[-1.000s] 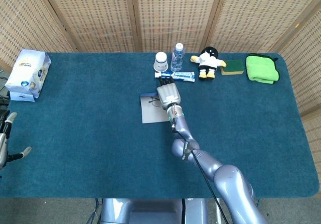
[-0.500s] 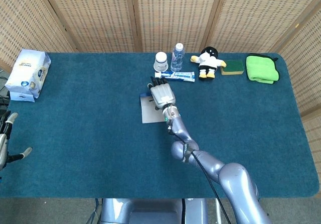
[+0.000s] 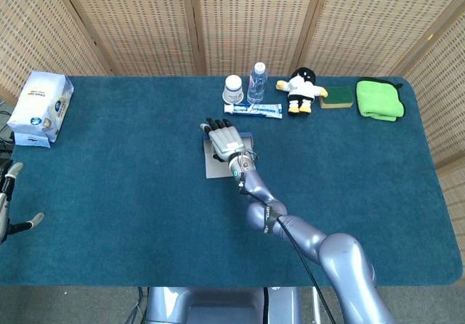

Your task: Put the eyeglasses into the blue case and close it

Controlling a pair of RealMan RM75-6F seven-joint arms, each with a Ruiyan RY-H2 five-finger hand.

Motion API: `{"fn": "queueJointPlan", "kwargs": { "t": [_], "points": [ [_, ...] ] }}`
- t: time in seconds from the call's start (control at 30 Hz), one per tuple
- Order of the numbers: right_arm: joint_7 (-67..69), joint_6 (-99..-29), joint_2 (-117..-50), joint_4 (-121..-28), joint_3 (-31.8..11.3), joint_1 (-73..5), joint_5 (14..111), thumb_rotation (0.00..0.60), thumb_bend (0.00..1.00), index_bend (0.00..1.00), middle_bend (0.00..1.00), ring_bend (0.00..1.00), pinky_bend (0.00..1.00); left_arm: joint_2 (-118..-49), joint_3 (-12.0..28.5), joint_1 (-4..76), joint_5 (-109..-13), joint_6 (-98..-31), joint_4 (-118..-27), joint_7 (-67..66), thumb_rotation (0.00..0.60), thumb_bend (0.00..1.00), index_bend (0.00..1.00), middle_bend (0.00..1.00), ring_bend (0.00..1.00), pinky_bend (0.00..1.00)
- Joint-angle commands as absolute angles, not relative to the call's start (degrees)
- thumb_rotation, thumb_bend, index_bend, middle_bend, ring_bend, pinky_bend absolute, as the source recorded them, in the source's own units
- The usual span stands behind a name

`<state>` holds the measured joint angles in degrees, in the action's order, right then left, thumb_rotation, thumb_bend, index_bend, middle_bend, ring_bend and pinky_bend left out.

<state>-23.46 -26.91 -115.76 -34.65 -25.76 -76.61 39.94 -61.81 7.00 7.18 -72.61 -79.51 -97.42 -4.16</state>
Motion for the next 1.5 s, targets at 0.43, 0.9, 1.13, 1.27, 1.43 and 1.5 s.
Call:
{"fn": "queueJointPlan", "kwargs": {
  "t": [0.43,0.9,1.13,1.27,1.43,1.5],
  "points": [
    [-21.2,-15.1,-119.8,-19.6,-23.7,-80.3,40.1,0.600,1.00,0.12,0.20,0.04,0.02,-62.2,7.4,7.8,-71.1,-78.6,-96.8,-4.6,0.600,0.00,0.00,0.00,0.00,0.00],
    [-21.8,-14.8,-107.7,-37.4,-17.5,-76.3,40.2,0.600,1.00,0.23,0.32,0.28,0.29,-62.4,6.7,7.7,-72.3,-79.0,-97.2,-5.1,0.600,0.00,0.00,0.00,0.00,0.00],
    [-25.3,-21.0,-97.3,-54.4,-8.3,-73.7,37.2,0.600,1.00,0.24,0.32,0.28,0.29,-62.6,6.1,7.6,-73.3,-79.4,-97.4,-5.6,0.600,0.00,0.00,0.00,0.00,0.00],
    [-26.7,-24.1,-94.2,-59.6,-5.2,-73.3,35.7,0.600,1.00,0.24,0.32,0.28,0.29,-62.7,5.9,7.5,-73.6,-79.5,-97.5,-5.7,0.600,0.00,0.00,0.00,0.00,0.00],
    [-29.3,-29.3,-89.9,-66.1,-1.2,-72.8,32.8,0.600,1.00,0.24,0.33,0.28,0.29,-62.9,5.6,7.5,-74.0,-79.6,-97.6,-6.0,0.600,0.00,0.00,0.00,0.00,0.00],
    [-30.2,-30.7,-88.5,-67.6,0.4,-72.5,31.1,0.600,1.00,0.24,0.32,0.28,0.29,-62.9,5.4,7.5,-74.4,-79.7,-97.6,-6.2,0.600,0.00,0.00,0.00,0.00,0.00]
  ]
}}
